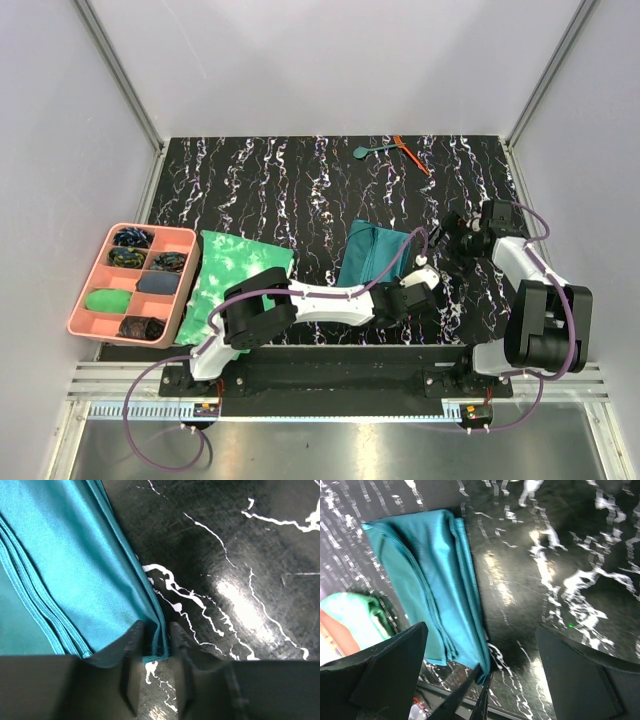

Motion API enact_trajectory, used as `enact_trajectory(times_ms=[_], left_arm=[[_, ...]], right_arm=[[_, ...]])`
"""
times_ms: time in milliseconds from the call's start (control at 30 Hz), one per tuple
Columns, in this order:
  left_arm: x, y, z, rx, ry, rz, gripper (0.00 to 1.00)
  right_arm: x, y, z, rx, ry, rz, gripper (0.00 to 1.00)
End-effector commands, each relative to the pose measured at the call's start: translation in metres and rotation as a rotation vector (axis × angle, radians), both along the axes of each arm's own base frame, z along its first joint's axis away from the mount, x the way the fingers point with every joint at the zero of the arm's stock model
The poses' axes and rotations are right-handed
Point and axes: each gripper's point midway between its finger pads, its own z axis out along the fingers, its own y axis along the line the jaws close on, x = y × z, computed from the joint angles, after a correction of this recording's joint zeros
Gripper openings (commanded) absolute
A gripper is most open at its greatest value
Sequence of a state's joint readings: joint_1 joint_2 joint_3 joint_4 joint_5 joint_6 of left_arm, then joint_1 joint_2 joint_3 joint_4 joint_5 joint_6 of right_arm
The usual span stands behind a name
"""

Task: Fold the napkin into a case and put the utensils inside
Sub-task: Pick up the 2/3-rectangle-folded napkin from the center of the board.

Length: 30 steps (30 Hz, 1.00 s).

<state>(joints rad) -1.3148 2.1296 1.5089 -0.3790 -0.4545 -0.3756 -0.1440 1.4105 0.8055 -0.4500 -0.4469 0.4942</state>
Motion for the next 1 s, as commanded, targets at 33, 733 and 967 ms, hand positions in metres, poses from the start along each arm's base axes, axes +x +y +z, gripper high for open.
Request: enact_trajectory(times_ms=[33,733,967], left_arm=[[0.006,0.009,-0.001,0.046,-0.036,0.042,0.16],[0.011,0.020,0.065,-0.174,0.066,0.072,0.00],[0.011,0.020,0.072,-0.194,0.075,0.073,0.00]], right_arm=[[0.016,0.012,0.006,0.072,-0.079,0.046,1.00],[0.017,0.062,-0.022,0.251,-0.047,0.179,0.88],[0.012,0.071,-0.034,0.276,-0.019,0.186,0.79]])
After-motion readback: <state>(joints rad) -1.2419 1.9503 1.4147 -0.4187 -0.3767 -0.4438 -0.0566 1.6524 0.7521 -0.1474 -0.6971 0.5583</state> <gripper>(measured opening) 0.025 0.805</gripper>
